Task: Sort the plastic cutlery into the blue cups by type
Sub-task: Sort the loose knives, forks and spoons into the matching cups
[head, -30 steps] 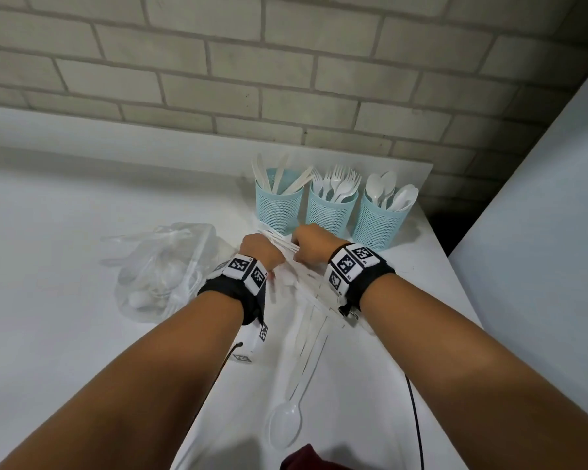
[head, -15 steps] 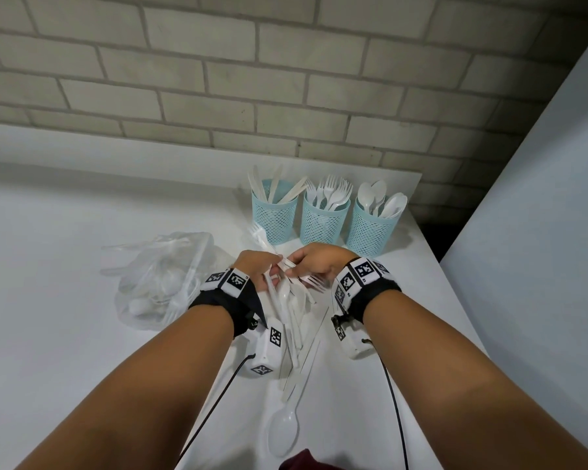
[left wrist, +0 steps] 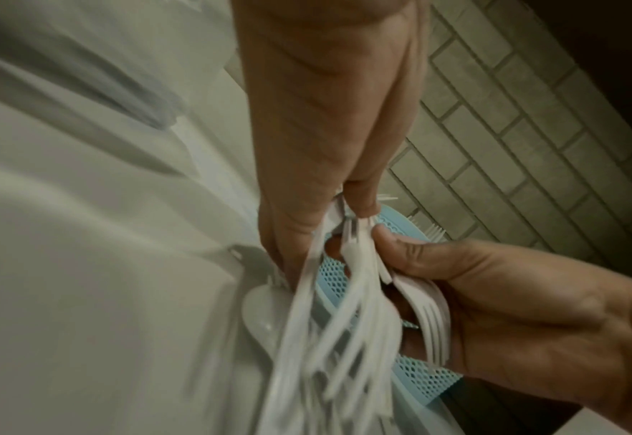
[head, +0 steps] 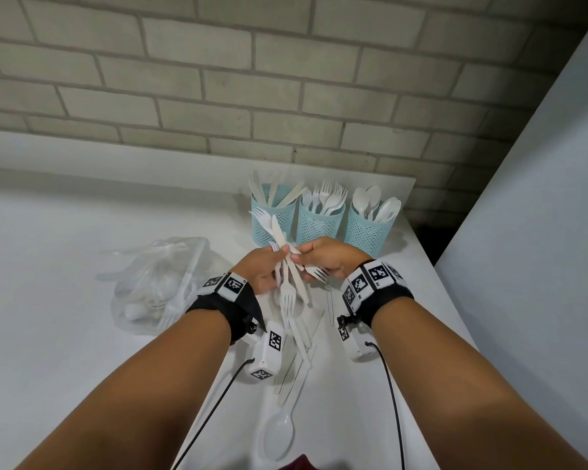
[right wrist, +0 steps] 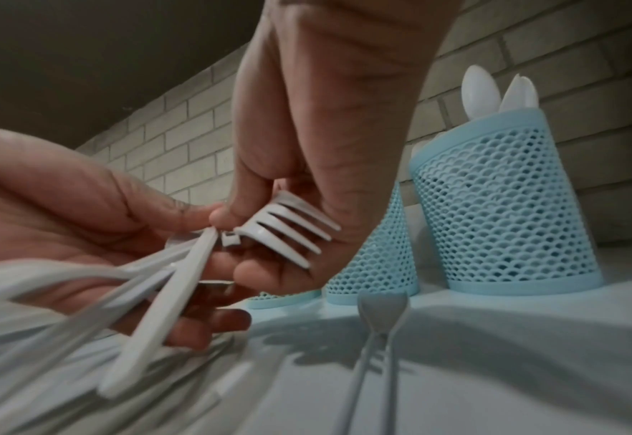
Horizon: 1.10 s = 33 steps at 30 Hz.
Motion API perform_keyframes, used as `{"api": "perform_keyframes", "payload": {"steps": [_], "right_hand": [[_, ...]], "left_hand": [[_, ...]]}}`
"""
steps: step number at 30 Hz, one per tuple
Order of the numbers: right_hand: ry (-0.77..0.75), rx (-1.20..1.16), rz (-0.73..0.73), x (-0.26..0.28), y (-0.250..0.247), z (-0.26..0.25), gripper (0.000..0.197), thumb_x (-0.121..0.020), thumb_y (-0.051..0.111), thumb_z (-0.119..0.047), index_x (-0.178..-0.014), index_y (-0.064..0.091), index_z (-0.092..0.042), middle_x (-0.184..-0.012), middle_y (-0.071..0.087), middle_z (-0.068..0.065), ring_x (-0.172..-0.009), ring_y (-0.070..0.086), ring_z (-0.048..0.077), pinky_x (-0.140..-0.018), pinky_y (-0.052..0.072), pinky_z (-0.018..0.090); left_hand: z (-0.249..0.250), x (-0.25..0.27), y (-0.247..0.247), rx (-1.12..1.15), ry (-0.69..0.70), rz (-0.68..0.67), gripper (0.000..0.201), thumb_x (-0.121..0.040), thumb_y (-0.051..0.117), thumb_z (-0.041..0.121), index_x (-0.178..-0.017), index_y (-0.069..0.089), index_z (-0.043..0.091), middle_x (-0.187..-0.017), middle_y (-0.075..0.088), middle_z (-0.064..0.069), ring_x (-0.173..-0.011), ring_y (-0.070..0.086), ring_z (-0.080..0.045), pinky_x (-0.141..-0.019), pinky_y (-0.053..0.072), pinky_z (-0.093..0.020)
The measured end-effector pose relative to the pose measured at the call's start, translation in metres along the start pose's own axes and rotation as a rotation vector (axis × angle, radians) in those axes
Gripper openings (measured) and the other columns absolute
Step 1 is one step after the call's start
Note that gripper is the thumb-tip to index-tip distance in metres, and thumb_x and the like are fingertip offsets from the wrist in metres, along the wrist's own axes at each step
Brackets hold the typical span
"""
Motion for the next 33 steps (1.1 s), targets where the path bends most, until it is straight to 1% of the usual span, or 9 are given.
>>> {"api": "perform_keyframes", "payload": {"steps": [3, 7, 10, 12, 18, 20, 23, 28, 33], "right_hand": [[-0.028, -0.060, 0.006, 0.003, 0.000, -0.004, 0.013, -0.091, 0.060, -0.022, -0.091, 0.068, -0.011, -0.079, 0.071, 0.008, -0.063, 0.066, 0.017, -0.066, 0.057, 0.032], [-0.031, -0.065, 0.027, 0.003, -0.003, 0.000, 0.026, -0.091, 0.058, -0.032, -0.097, 0.064, -0.007, -0.100, 0.068, 0.018, -0.081, 0.066, 0.025, -0.084, 0.053, 0.042], [-0.043, -0.075, 0.047, 0.006, -0.006, 0.001, 0.027, -0.089, 0.060, -0.035, -0.094, 0.064, -0.008, -0.092, 0.069, 0.013, -0.071, 0.066, 0.020, -0.070, 0.056, 0.033], [-0.035, -0.080, 0.036, 0.009, -0.005, 0.001, 0.027, -0.089, 0.059, -0.038, -0.092, 0.065, -0.011, -0.085, 0.071, 0.008, -0.066, 0.066, 0.016, -0.065, 0.057, 0.029], [0.083, 0.024, -0.029, 0.023, 0.002, 0.014, 0.043, -0.091, 0.046, -0.051, -0.088, 0.062, -0.011, -0.066, 0.067, 0.005, -0.057, 0.063, 0.015, -0.054, 0.055, 0.024], [0.087, -0.006, -0.005, 0.024, -0.003, 0.016, 0.038, -0.091, 0.049, -0.048, -0.093, 0.061, -0.012, -0.061, 0.061, 0.002, -0.048, 0.057, 0.011, -0.051, 0.052, 0.024], [0.060, -0.137, 0.097, 0.022, -0.021, 0.017, 0.029, -0.088, 0.060, -0.037, -0.100, 0.063, -0.011, -0.065, 0.054, 0.001, -0.044, 0.047, 0.006, -0.042, 0.044, 0.017], [0.004, -0.413, 0.253, 0.020, -0.048, 0.023, 0.012, -0.081, 0.070, -0.012, -0.082, 0.058, -0.007, -0.066, 0.053, 0.004, -0.041, 0.042, 0.005, -0.035, 0.035, 0.013], [-0.046, -0.257, 0.326, 0.026, -0.059, 0.016, 0.012, -0.079, 0.073, -0.010, -0.080, 0.061, -0.010, -0.054, 0.058, -0.004, -0.040, 0.041, 0.004, -0.037, 0.035, 0.014]], "left_hand": [[0.006, 0.003, 0.006, 0.038, 0.041, -0.021, 0.023, -0.101, 0.034, 0.015, -0.108, 0.054, 0.005, -0.085, 0.070, -0.012, -0.070, 0.069, -0.023, -0.063, 0.058, -0.036], [0.015, 0.003, 0.009, 0.062, 0.083, -0.018, 0.026, -0.101, 0.036, 0.015, -0.112, 0.055, 0.004, -0.113, 0.063, -0.014, -0.083, 0.065, -0.022, -0.069, 0.054, -0.037], [0.017, 0.001, 0.008, 0.101, 0.103, 0.019, 0.034, -0.101, 0.036, 0.011, -0.129, 0.047, -0.004, -0.127, 0.056, -0.019, -0.098, 0.062, -0.029, -0.078, 0.051, -0.041], [0.018, 0.000, 0.008, 0.121, 0.120, 0.034, 0.034, -0.100, 0.037, 0.008, -0.131, 0.043, -0.004, -0.131, 0.054, -0.020, -0.107, 0.058, -0.031, -0.085, 0.048, -0.044], [0.021, -0.003, 0.003, 0.171, 0.163, 0.064, 0.035, -0.099, 0.037, 0.002, -0.133, 0.040, -0.004, -0.128, 0.055, -0.019, -0.102, 0.059, -0.026, -0.086, 0.047, -0.040], [0.018, -0.003, 0.001, 0.186, 0.148, 0.065, 0.034, -0.099, 0.036, 0.002, -0.132, 0.039, -0.006, -0.123, 0.057, -0.020, -0.101, 0.059, -0.027, -0.078, 0.051, -0.040], [0.019, -0.004, -0.003, 0.204, 0.150, 0.088, 0.032, -0.099, 0.036, 0.002, -0.129, 0.042, -0.009, -0.102, 0.061, -0.016, -0.085, 0.061, -0.025, -0.062, 0.057, -0.034], [0.022, -0.001, 0.004, 0.191, 0.167, 0.059, 0.027, -0.100, 0.036, 0.007, -0.125, 0.045, 0.001, -0.107, 0.060, -0.013, -0.089, 0.061, -0.022, -0.066, 0.055, -0.035], [0.022, 0.001, 0.006, 0.216, 0.195, 0.071, 0.039, -0.101, 0.034, 0.015, -0.135, 0.037, -0.005, -0.107, 0.060, -0.014, -0.093, 0.061, -0.025, -0.075, 0.053, -0.040]]}}
Point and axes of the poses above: each hand's wrist, its own x-axis away from the middle knuckle, its own y-axis out of the palm, z = x × y, the point moved 10 cm from there along -x, towards the middle knuckle
